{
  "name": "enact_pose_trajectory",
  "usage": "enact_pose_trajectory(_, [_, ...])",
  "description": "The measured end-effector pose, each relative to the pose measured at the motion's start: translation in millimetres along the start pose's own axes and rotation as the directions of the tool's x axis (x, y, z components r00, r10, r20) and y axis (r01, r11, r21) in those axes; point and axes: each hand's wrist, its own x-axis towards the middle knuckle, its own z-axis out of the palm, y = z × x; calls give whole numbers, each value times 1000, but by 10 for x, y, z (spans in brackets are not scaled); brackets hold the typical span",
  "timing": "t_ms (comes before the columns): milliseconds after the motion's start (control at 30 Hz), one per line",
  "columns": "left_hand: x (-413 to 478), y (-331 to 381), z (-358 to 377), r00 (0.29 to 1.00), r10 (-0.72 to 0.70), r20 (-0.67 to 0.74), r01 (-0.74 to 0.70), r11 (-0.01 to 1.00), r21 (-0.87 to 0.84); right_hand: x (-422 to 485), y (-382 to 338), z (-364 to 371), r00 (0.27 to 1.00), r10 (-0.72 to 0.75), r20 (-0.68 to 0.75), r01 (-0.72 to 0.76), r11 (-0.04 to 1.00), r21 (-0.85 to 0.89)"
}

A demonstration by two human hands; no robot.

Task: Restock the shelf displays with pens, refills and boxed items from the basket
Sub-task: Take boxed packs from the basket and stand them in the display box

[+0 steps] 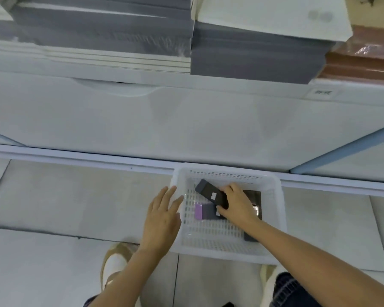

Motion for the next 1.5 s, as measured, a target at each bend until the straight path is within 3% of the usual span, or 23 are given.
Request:
enact_pose_trajectory(100, [100, 125, -68, 992, -121, -41, 102, 943, -318, 8, -59, -132, 993, -114, -25, 116, 982, 147])
enact_pose_trajectory(133, [139, 184, -108, 974, -220, 53, 218, 847, -484, -8, -105, -173, 986, -165, -32, 168, 970, 176])
enact_pose_trajectory(167, [188, 244, -138, 936, -290, 202, 350, 690, -633, -26, -157, -206, 977, -209, -30, 211, 958, 195])
enact_pose_trajectory(233, [260, 331, -136, 849, -283, 447, 523, 319, -791, -53, -265, -225, 963, -270, 6, 262, 937, 230])
enact_pose_trajectory(267, [279, 343, -114, 834, -278, 476, 536, 208, -818, -60, -308, -218, 956, -291, 41, 272, 931, 245])
enact_pose_trajectory(367, [272, 301, -104, 813, -366, 453, 508, 68, -859, -59, -333, -160, 947, -294, 126, 256, 933, 254])
enact_pose_trajectory(433, [242, 221, -95, 776, -441, 451, 522, 48, -851, -55, -239, -109, 970, -221, 101, 199, 961, 191])
enact_pose_trajectory(500, [208, 160, -104, 742, -480, 468, 553, 42, -832, -75, -114, -41, 982, -154, 106, 157, 988, -14])
enact_pose_trajectory(600, [177, 157, -98, 740, -449, 501, 559, -4, -829, -113, -17, 95, 967, -162, 194, 215, 932, -291])
enact_pose_trajectory(667, [191, 195, -77, 753, -412, 513, 568, 15, -823, -123, -3, 143, 970, -147, 194, 204, 928, -312])
enact_pose_trajectory(767, [246, 263, -27, 757, -381, 530, 601, 90, -794, -125, 20, 118, 982, -109, 155, 137, 973, -186])
enact_pose_trajectory(867, [282, 314, 21, 744, -372, 556, 627, 97, -773, -136, 52, 9, 985, -40, 168, 20, 992, 121])
enact_pose_trajectory(1033, [300, 404, 146, 688, -440, 577, 659, 45, -751, -167, 51, -204, 995, 14, 95, -65, 828, 558])
enact_pose_trajectory(1100, [320, 494, 173, 701, -406, 586, 640, -4, -769, -182, -12, -253, 992, 1, 127, -83, 761, 644])
enact_pose_trajectory(1233, [404, 671, 209, 692, -397, 603, 632, -70, -772, -201, -90, -271, 975, -114, 190, -47, 730, 681])
enact_pose_trajectory(1300, [434, 684, 241, 673, -443, 592, 640, -52, -766, -191, -50, -278, 989, -114, 95, 30, 783, 622])
enact_pose_trajectory(1400, [442, 641, 250, 669, -460, 583, 644, -32, -764, -125, 111, -261, 993, -53, -107, 85, 944, 318])
enact_pose_trajectory(1500, [413, 586, 254, 676, -462, 573, 648, 4, -762, -71, 276, -179, 999, -11, -53, 10, 1000, -22])
